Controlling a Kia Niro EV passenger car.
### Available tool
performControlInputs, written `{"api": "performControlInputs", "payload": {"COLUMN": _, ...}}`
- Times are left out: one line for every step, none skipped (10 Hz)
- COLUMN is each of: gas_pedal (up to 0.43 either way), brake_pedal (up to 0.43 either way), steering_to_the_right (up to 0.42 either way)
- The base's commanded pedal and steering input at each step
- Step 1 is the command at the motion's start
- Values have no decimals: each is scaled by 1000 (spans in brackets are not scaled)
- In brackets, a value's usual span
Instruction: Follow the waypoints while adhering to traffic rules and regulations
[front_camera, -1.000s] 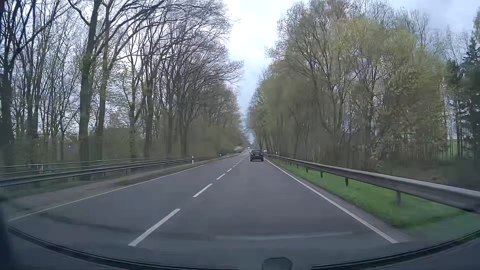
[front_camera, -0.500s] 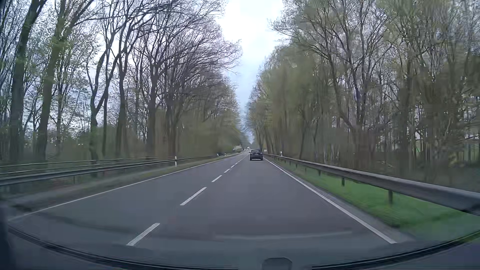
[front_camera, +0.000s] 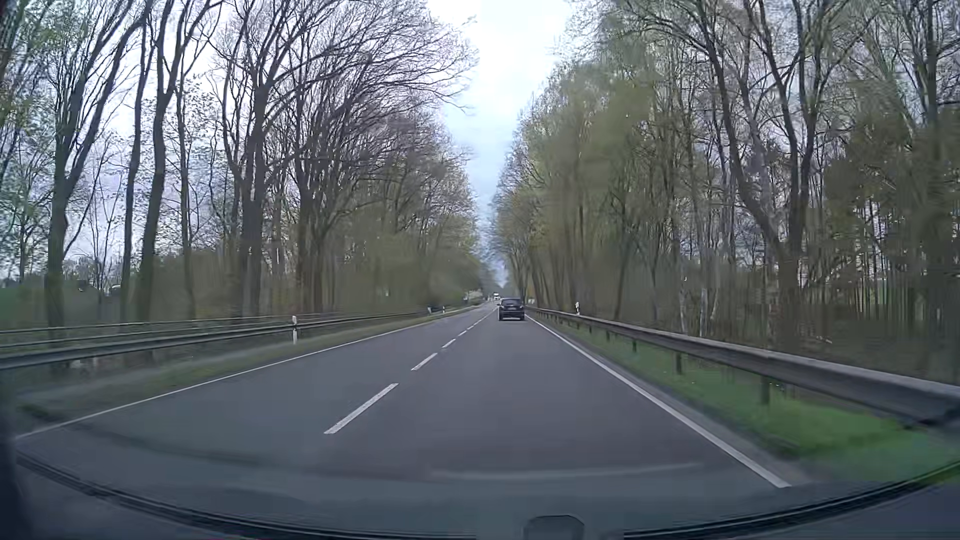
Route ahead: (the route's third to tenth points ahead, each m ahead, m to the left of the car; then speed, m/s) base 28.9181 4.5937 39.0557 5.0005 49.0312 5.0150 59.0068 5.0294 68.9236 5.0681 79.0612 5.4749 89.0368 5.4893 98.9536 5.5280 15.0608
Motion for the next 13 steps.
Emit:
{"api": "performControlInputs", "payload": {"gas_pedal": 130, "brake_pedal": 0, "steering_to_the_right": -2}}
{"api": "performControlInputs", "payload": {"gas_pedal": 130, "brake_pedal": 0, "steering_to_the_right": -2}}
{"api": "performControlInputs", "payload": {"gas_pedal": 130, "brake_pedal": 0, "steering_to_the_right": -2}}
{"api": "performControlInputs", "payload": {"gas_pedal": 130, "brake_pedal": 6, "steering_to_the_right": -1}}
{"api": "performControlInputs", "payload": {"gas_pedal": 130, "brake_pedal": 6, "steering_to_the_right": -2}}
{"api": "performControlInputs", "payload": {"gas_pedal": 130, "brake_pedal": 0, "steering_to_the_right": -2}}
{"api": "performControlInputs", "payload": {"gas_pedal": 130, "brake_pedal": 0, "steering_to_the_right": -2}}
{"api": "performControlInputs", "payload": {"gas_pedal": 118, "brake_pedal": 0, "steering_to_the_right": -2}}
{"api": "performControlInputs", "payload": {"gas_pedal": 118, "brake_pedal": 6, "steering_to_the_right": -2}}
{"api": "performControlInputs", "payload": {"gas_pedal": 118, "brake_pedal": 0, "steering_to_the_right": -2}}
{"api": "performControlInputs", "payload": {"gas_pedal": 110, "brake_pedal": 0, "steering_to_the_right": -2}}
{"api": "performControlInputs", "payload": {"gas_pedal": 110, "brake_pedal": 0, "steering_to_the_right": -1}}
{"api": "performControlInputs", "payload": {"gas_pedal": 110, "brake_pedal": 0, "steering_to_the_right": -2}}
